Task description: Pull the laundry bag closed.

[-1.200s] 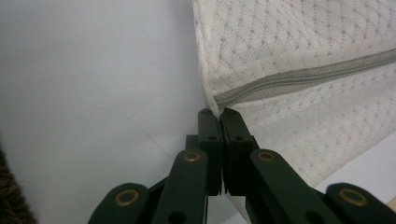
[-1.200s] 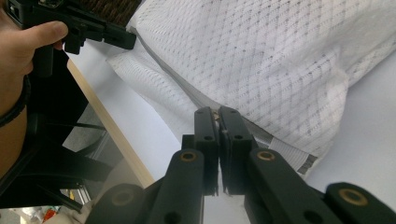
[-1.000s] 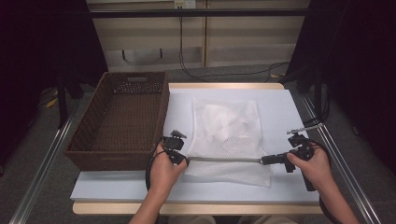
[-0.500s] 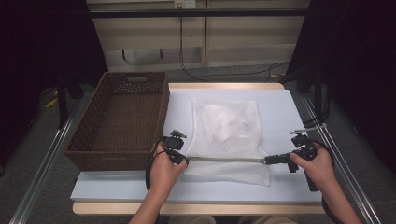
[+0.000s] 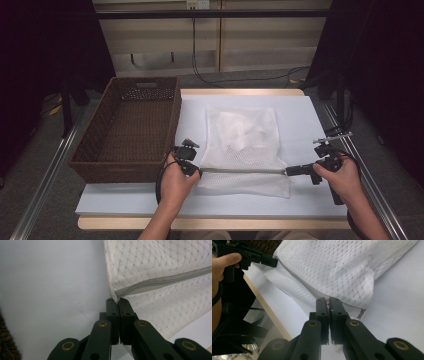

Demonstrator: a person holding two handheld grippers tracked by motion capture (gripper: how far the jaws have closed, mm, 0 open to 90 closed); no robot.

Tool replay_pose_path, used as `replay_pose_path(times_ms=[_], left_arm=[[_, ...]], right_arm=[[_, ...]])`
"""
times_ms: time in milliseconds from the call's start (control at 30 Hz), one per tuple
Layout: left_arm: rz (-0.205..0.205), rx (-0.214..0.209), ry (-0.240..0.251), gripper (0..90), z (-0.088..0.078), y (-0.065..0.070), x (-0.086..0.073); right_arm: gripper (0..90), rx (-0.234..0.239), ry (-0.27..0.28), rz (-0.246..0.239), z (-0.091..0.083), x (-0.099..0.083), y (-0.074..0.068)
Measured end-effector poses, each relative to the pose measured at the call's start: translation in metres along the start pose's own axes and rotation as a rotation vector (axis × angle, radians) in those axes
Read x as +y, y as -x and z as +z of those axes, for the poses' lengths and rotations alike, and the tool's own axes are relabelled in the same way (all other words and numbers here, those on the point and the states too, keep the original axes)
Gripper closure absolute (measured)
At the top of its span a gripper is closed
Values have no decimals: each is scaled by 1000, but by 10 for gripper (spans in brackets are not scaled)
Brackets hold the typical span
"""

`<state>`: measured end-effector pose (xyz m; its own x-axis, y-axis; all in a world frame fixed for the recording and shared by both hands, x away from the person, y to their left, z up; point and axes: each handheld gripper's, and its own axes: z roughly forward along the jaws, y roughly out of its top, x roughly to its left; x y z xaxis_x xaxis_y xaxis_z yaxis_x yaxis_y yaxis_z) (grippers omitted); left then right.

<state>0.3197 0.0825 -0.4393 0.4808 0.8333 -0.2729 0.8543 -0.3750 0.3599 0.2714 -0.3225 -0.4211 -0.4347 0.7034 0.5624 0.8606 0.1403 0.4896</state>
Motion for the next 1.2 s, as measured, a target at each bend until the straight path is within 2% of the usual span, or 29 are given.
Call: replay_pose_path(times_ms=[433,833,1033,1200], left_arm=[[-7,-8,0,884,-2,-1,0],[-10,-6,-7,886,-3,-2,0],[-16,-10,-6,886,-3,-1,0],[-14,7,-8,887,-3,0,0]], right_arm=[[873,-22,15,-3,-5,0,2],[874,-44,6,-3,-4,-1,4],[874,-43,2,12,-4,-1,4],[874,-65,-1,8,-4,-1,5]])
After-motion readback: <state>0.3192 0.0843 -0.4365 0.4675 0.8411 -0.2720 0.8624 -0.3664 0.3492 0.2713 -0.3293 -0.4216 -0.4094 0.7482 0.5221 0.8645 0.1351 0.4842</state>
